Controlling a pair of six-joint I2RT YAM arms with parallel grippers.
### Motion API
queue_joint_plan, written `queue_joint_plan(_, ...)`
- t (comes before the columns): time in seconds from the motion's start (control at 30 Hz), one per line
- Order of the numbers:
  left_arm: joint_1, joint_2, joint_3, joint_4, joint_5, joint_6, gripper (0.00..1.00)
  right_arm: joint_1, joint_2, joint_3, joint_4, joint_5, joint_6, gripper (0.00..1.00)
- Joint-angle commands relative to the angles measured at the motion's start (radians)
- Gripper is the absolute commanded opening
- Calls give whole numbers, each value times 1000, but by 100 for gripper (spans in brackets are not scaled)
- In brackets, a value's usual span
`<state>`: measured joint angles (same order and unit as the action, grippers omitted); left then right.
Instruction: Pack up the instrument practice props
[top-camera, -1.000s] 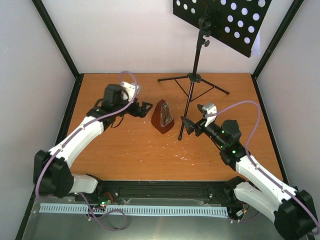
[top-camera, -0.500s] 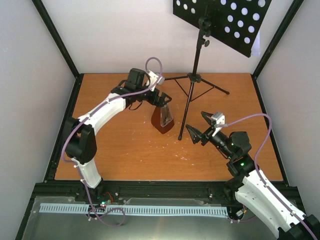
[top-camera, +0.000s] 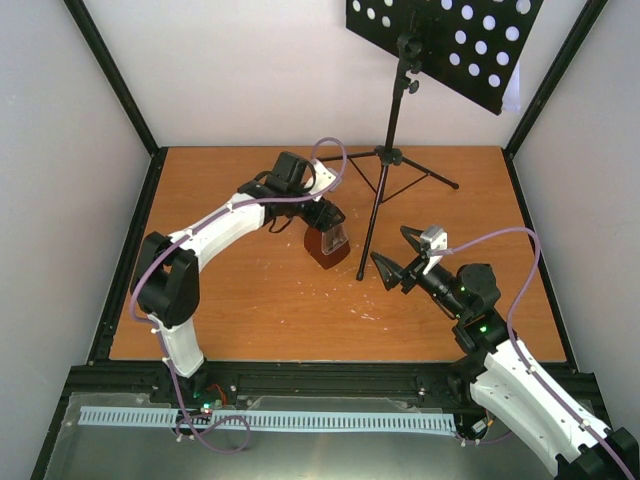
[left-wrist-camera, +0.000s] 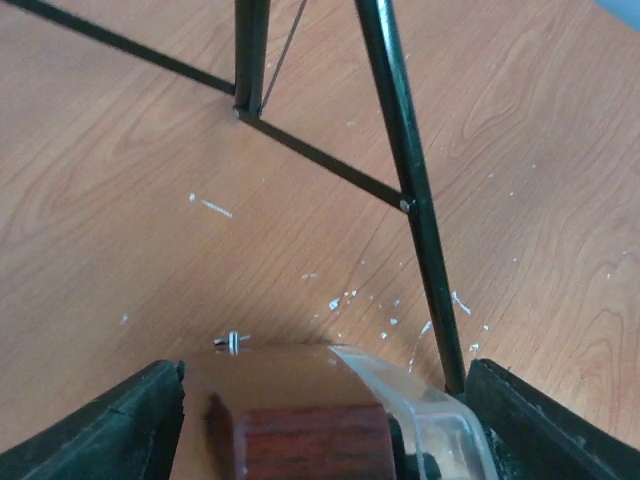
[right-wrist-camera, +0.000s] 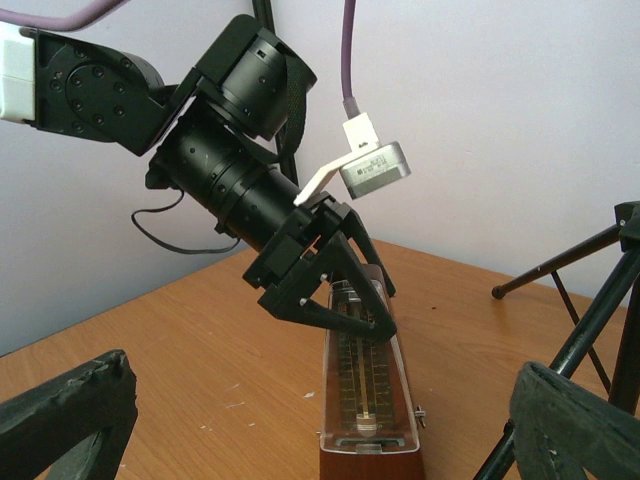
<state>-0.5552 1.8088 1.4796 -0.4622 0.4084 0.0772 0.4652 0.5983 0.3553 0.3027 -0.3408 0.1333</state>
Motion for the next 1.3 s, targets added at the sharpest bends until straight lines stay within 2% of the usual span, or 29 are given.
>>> queue_joint_plan(0.0, -28, -36, -22, 17, -74, 38, 74, -5, 4, -7, 9, 4, 6, 100)
queue_joint_plan(0.33, -37, -45, -22, 14, -122, 16, 52, -5, 5, -3, 3, 9, 3, 100)
queue_joint_plan(0.43, -43, -54, -19, -1, -154, -15, 50, -5, 3, -2, -1, 10, 1, 100)
queue_joint_plan(0.6, -96, -100, -19, -69, -380, -210, 50, -5, 11, 10, -24, 8, 0, 100)
queue_joint_plan(0.73, -151, -156, -71, -99, -469, -406, 50, -5, 16, 11, -25, -1, 6, 100)
queue_joint_plan(0.9, -239, -161, -103, -146, -511, -571, 59, -5, 18, 13, -42, 1, 17, 100)
queue_joint_plan(1.07, -305, -173, -130, -121, -507, -638, 90, -5, 17, 13, -65, -9, 32, 100)
queue_joint_plan(1.27, -314, -240, -255, 23, -364, -687, 99, -5, 1, 13, -107, -8, 45, 100)
